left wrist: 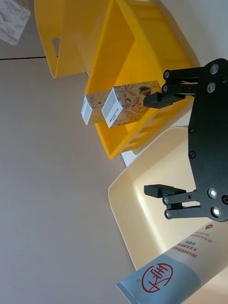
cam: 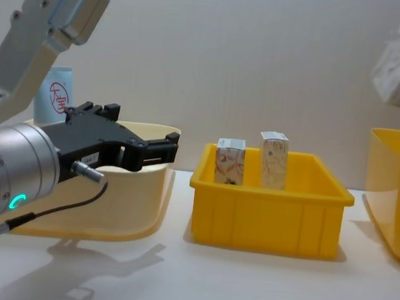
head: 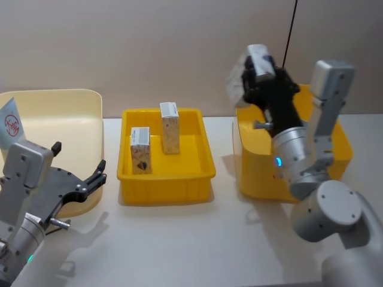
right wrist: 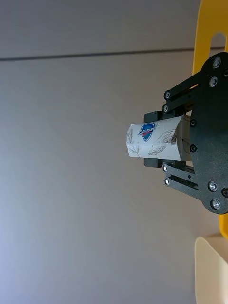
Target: Bimanual collaborative sorting of washing and personal care products
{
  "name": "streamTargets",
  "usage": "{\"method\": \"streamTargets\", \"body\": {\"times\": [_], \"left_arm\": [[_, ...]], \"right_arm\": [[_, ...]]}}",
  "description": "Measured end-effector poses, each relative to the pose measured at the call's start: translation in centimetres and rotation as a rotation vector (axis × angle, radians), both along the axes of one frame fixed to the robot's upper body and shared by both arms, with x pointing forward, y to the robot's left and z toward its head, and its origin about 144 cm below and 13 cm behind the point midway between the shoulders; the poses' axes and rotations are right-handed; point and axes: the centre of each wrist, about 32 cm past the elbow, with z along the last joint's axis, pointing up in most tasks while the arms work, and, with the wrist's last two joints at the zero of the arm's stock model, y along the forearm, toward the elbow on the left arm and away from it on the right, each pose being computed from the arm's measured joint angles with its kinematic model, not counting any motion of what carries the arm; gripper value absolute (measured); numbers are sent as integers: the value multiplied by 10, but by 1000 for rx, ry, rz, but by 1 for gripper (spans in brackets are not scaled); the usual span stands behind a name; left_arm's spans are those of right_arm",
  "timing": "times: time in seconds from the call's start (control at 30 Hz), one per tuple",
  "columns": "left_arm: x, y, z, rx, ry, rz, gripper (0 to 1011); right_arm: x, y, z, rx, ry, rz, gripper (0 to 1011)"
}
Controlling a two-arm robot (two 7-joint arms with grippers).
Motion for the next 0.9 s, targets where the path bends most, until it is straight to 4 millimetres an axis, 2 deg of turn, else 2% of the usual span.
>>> {"method": "streamTargets", "body": {"times": [0.4, 0.9], "left_arm": [[0, 0, 0, 0, 0, 0, 1002], [0, 0, 0, 0, 0, 0, 1002]], "right_arm": [[-14, -22, 4, -17, 58, -129, 411], [-19, -29, 3, -58, 177, -156, 411]]}}
